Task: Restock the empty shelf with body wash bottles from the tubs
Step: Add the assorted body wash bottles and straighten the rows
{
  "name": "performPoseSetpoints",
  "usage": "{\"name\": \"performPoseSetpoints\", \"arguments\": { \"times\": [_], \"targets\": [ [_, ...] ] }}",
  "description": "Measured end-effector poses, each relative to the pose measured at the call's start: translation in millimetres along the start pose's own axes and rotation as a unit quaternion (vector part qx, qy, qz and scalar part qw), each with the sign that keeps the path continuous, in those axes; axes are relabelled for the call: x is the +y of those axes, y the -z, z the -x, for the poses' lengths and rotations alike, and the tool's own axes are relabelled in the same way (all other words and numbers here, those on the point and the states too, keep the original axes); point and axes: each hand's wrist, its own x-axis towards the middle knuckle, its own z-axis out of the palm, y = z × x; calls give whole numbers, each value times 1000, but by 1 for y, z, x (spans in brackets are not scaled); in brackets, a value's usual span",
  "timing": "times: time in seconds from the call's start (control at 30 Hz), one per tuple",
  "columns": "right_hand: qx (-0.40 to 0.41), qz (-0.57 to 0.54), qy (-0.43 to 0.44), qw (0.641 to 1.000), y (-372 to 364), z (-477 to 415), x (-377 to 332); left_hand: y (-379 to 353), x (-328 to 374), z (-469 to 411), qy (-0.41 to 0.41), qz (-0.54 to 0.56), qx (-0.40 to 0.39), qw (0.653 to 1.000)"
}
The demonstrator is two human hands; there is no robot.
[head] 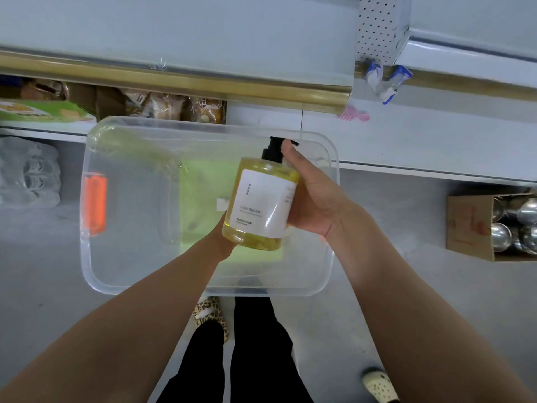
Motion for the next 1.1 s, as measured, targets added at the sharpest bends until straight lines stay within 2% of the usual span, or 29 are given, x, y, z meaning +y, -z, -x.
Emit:
{"name": "performPoseSetpoints", "arguments": {
  "times": [0.17,0.27,0.37,0.43,0.5,0.6,0.67,0.77,0.83,1.0,1.07,1.1],
  "targets": [
    [49,-1,-10,999,16,-5,0,1,-1,-5,26,19,35,999],
    [78,71,-5,994,0,-19,-14,0,-1,-6,61,40,55,996],
    [80,154,-1,985,-26,-36,-29,-4,-1,-11,15,0,54,998],
    [90,215,9,972,-38,-41,-34,-6,-3,-12,26,25,65,997],
    [138,283,34,948,-40,-44,-30,-5,-6,-16,27,29,76,996],
    [247,374,111,887,-23,-45,-11,-3,-3,-16,29,24,81,996],
    [250,399,142,871,-6,-43,8,0,-1,-17,39,27,75,996],
    [216,454,43,863,19,-50,36,11,-6,-21,61,42,71,995],
    [206,510,-8,835,31,-63,52,21,-9,-25,72,37,76,994],
    [221,615,19,757,38,-85,62,33,-5,-21,85,46,64,993],
    [238,623,23,745,39,-89,63,37,-2,-14,39,25,105,993],
    [245,618,16,747,38,-91,63,41,-2,-11,-3,-6,155,988]
  ]
}}
